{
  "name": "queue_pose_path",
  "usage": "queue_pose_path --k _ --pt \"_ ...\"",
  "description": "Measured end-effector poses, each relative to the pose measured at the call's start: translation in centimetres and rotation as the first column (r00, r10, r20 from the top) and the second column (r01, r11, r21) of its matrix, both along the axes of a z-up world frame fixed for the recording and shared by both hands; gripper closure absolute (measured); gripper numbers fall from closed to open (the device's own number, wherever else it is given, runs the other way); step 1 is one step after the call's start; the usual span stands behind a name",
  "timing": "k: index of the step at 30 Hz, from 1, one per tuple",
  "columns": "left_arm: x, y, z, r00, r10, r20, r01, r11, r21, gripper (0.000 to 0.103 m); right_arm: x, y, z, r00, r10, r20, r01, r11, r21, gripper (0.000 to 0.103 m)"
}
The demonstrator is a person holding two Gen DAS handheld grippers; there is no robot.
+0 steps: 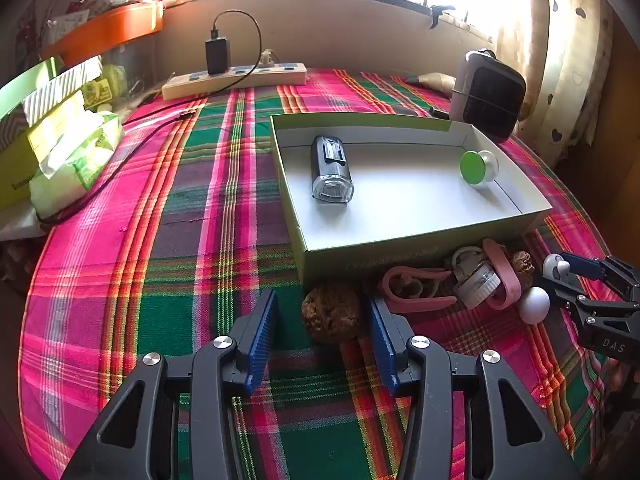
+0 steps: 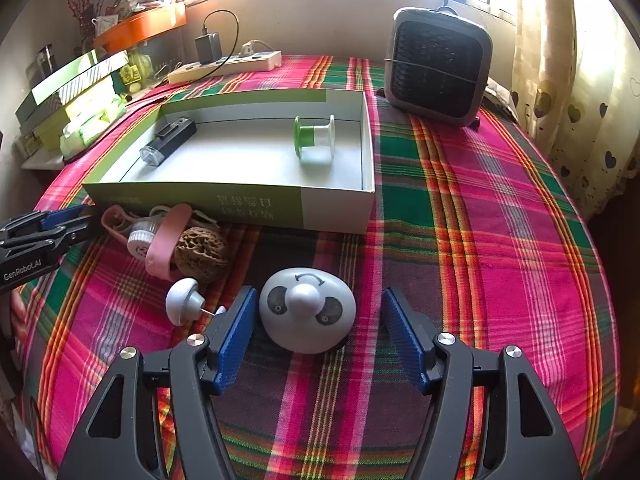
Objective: Organize objects
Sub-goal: 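Withdraw both grippers from the box toward the remaining items, then grasp the white panda-face toy with the right gripper while the left grasps the walnut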
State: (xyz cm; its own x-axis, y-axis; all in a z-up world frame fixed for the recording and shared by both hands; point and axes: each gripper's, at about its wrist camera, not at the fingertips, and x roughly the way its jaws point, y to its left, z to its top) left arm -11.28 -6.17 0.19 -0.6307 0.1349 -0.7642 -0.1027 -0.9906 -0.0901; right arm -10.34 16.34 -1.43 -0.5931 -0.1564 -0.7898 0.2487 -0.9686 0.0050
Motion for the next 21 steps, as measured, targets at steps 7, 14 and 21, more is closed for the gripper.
queue_pose_path --k 7,14,21 --pt "-0.39 -0.26 -0.03 1.000 0.017 0.006 -0.017 1.000 0.016 0.061 0.00 0.36 0.03 1.000 -0.022 -0.001 0.022 1.000 -0.009 0.038" --pt "-0.41 -0.39 0.03 0.999 0.033 0.009 -0.033 0.999 0.014 0.077 0.15 0.40 0.14 0.999 -0.031 -0.010 0.031 0.999 -0.008 0.054" --pt "-0.32 -0.33 0.03 0.999 0.034 0.008 -0.034 0.999 0.010 0.077 0.27 0.51 0.15 1.000 -0.028 -0.010 0.028 0.999 -0.019 0.054"
